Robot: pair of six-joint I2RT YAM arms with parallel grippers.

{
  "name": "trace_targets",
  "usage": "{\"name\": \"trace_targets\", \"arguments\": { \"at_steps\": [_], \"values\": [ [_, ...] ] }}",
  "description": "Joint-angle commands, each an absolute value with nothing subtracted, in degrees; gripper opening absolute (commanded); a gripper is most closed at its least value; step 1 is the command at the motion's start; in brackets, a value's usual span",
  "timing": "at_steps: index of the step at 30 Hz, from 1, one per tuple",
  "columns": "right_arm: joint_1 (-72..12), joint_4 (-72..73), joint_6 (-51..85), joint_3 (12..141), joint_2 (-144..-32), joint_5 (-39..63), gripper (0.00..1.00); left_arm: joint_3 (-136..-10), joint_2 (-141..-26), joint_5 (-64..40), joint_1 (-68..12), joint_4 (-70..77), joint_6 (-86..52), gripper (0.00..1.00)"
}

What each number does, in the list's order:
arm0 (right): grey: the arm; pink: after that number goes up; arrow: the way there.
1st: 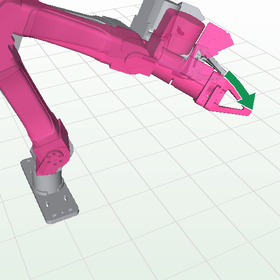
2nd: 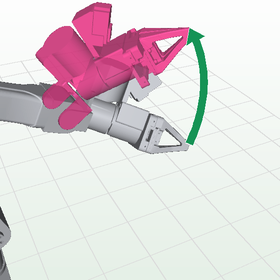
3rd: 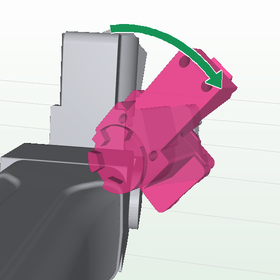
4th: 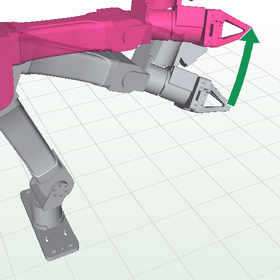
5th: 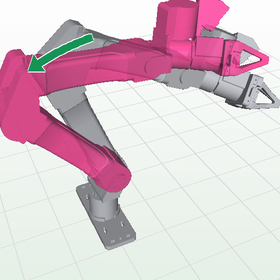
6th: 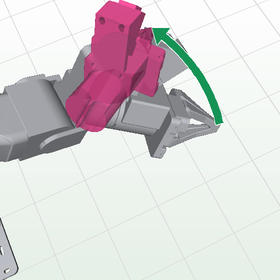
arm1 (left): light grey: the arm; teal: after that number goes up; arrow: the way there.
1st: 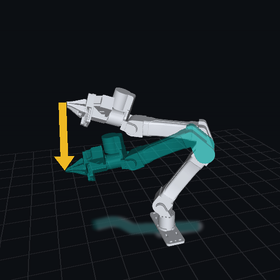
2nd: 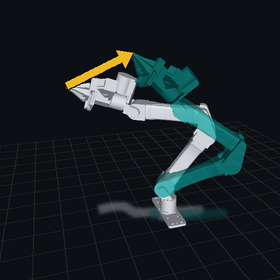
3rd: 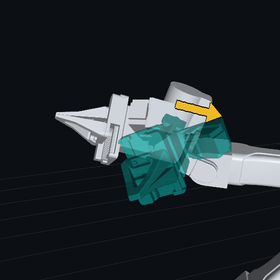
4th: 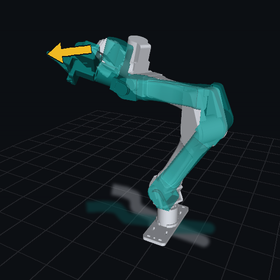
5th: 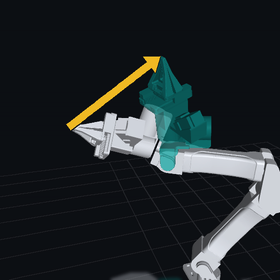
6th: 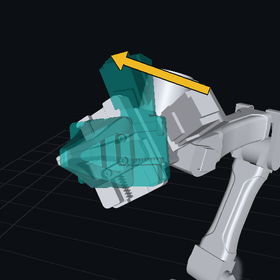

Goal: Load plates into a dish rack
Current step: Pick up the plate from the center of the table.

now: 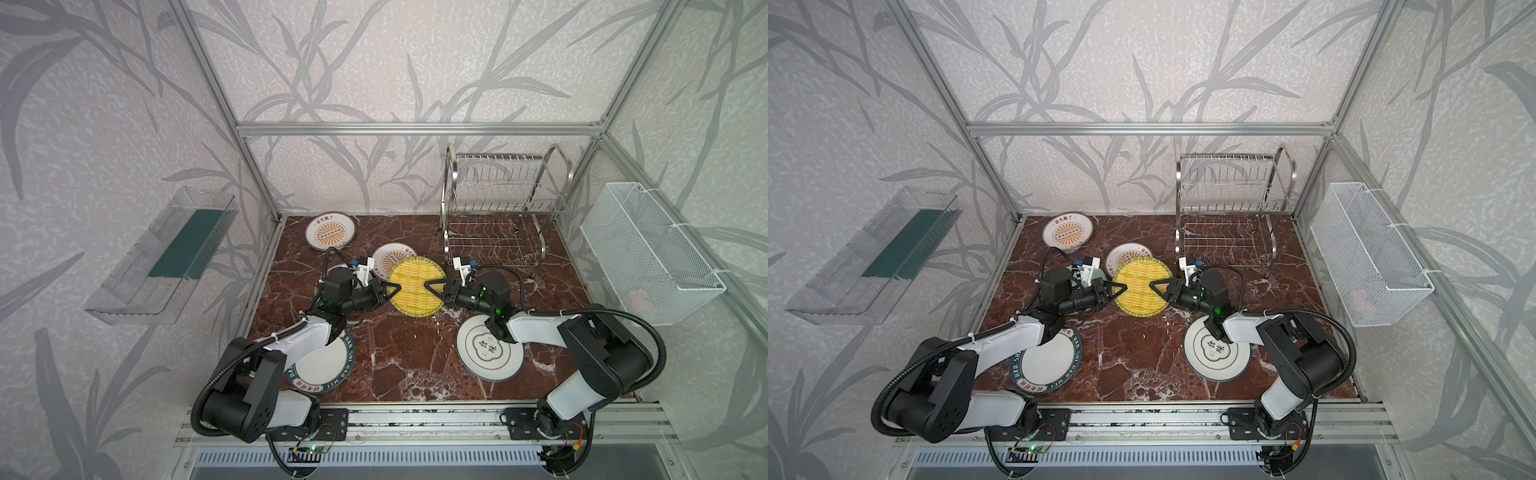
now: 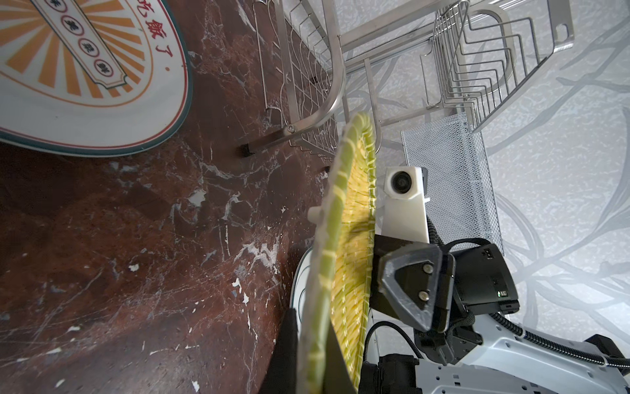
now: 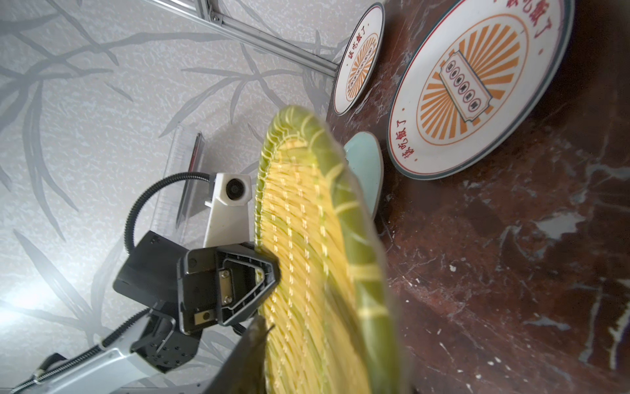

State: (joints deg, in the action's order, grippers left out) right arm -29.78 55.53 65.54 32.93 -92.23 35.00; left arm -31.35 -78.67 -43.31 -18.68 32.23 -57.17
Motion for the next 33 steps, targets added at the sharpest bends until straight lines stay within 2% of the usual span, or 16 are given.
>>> {"name": "trace_targets", "arguments": {
  "at_steps": [1, 6, 10, 15, 24, 33],
  "values": [
    [-29.5, 58.4, 64.2, 31.5, -90.8, 35.2, 0.53, -30.6, -79.4, -43.5, -17.9, 41.7, -61.1, 0.0],
    [-28.6, 58.2, 64.2, 29.7, -89.5, 35.1, 0.54, -30.4, -79.7, -43.6, -17.6, 43.2, -62.2, 0.0],
    [-28.6, 56.6, 63.6, 29.7, -88.5, 34.6, 0.49, -30.0, -79.4, -43.9, -17.6, 43.5, -61.9, 0.0],
    [-28.7, 56.4, 64.2, 31.1, -89.0, 34.5, 0.34, -29.7, -79.0, -44.1, -17.7, 43.4, -61.5, 0.0],
    [-29.3, 58.0, 65.8, 34.9, -92.0, 34.4, 0.29, -29.8, -78.4, -44.9, -18.5, 43.3, -60.4, 0.0],
    [-29.7, 60.4, 67.0, 35.0, -93.1, 33.9, 0.12, -29.8, -78.0, -45.4, -18.6, 43.2, -60.0, 0.0]
  ]
}}
